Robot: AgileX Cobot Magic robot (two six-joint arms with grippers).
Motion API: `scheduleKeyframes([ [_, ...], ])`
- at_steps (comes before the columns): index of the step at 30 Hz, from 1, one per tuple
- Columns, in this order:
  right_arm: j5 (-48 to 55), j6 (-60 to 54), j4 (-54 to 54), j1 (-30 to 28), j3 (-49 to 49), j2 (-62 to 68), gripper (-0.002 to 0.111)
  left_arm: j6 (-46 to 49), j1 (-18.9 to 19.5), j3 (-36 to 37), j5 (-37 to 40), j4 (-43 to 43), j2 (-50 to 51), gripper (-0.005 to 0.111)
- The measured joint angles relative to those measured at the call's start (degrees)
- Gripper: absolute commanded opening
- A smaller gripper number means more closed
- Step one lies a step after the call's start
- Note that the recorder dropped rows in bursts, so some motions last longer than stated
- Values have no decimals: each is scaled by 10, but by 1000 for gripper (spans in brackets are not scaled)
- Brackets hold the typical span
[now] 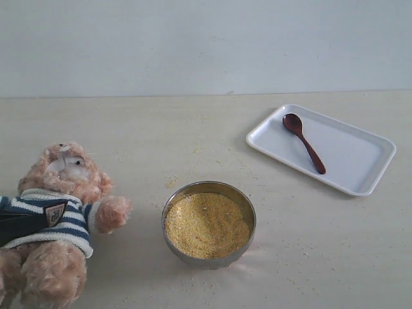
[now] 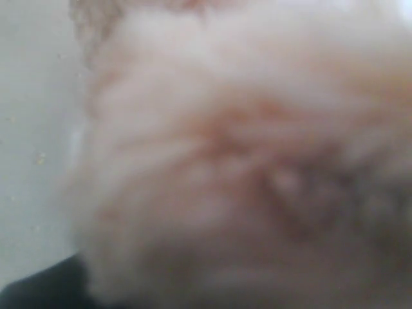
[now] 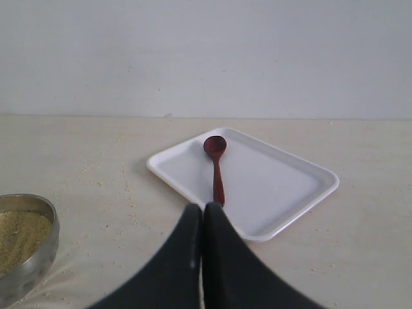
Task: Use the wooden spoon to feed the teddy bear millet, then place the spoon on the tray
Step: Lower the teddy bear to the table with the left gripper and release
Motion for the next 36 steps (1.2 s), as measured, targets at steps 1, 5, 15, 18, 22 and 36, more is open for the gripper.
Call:
scheduleKeyframes([
  [1,0,0,0,0,0,0,0,5,0,0,-2,-3,5,5],
  [5,0,0,0,0,0,0,0,17,0,0,-13,-12,19,7],
  [15,0,0,0,0,0,0,0,24,0,0,-22,-18,34,66],
  [18,0,0,0,0,0,0,0,24,0,0,-17,-18,34,66],
  [22,0,0,0,0,0,0,0,24,0,0,-1,-18,34,66],
  [36,0,0,0,0,0,0,0,15,0,0,19,29,32,76],
])
